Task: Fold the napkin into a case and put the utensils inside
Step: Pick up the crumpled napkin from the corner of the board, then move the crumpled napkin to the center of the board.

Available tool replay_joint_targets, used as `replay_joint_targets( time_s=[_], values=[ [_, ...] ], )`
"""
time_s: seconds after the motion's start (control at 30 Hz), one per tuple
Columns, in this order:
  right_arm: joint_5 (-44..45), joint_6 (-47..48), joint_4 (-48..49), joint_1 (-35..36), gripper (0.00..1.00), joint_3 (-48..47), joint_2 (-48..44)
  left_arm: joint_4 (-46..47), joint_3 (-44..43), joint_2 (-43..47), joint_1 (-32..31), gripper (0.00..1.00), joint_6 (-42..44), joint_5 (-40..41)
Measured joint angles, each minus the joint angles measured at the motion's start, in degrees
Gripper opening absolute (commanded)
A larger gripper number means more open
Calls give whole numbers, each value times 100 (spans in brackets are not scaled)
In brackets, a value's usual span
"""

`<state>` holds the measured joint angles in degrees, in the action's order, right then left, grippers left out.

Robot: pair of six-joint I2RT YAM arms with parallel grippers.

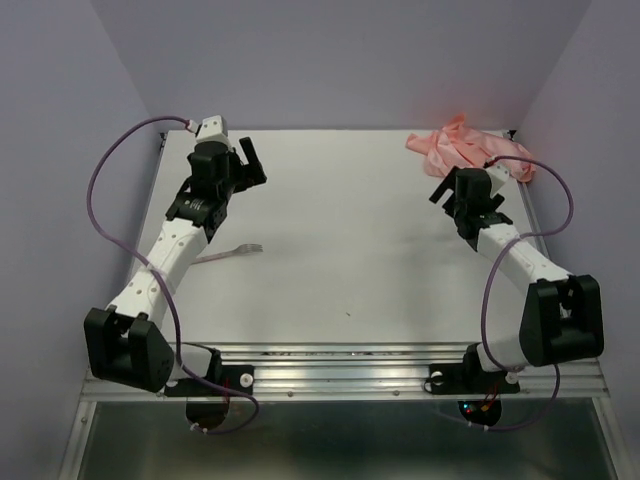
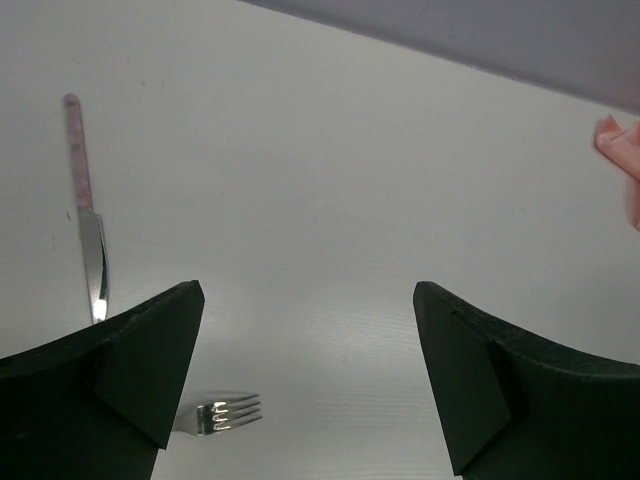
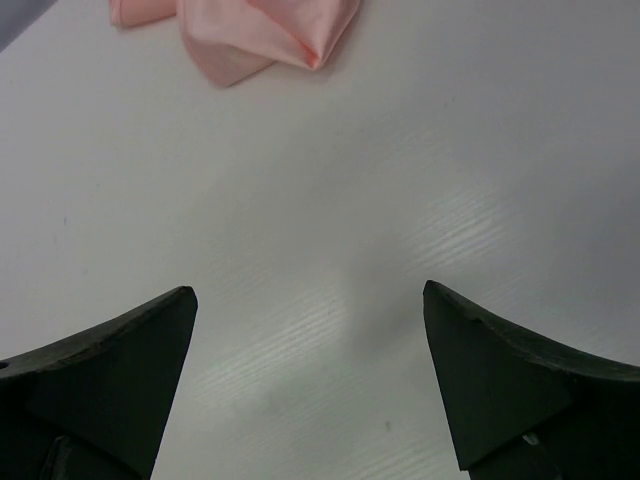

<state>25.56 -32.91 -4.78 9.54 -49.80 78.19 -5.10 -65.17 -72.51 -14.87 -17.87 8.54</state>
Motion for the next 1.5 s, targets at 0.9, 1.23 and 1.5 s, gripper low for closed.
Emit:
replay_joint_targets(
  time_s=[0.9,1.23,1.5],
  values=[
    [-1602,-455,-83,-1410,1,-4957,5364,-894,-170,-522,0,98,107,-111],
    [-2124,-343,-227,-1080,1,-4170,4245,-949,-120,-450,76,98,-4,-402],
    [-2267,-337,435,1095,23,-1624,1226,-911,-188,-743,151,95,-297,-1012]
  ],
)
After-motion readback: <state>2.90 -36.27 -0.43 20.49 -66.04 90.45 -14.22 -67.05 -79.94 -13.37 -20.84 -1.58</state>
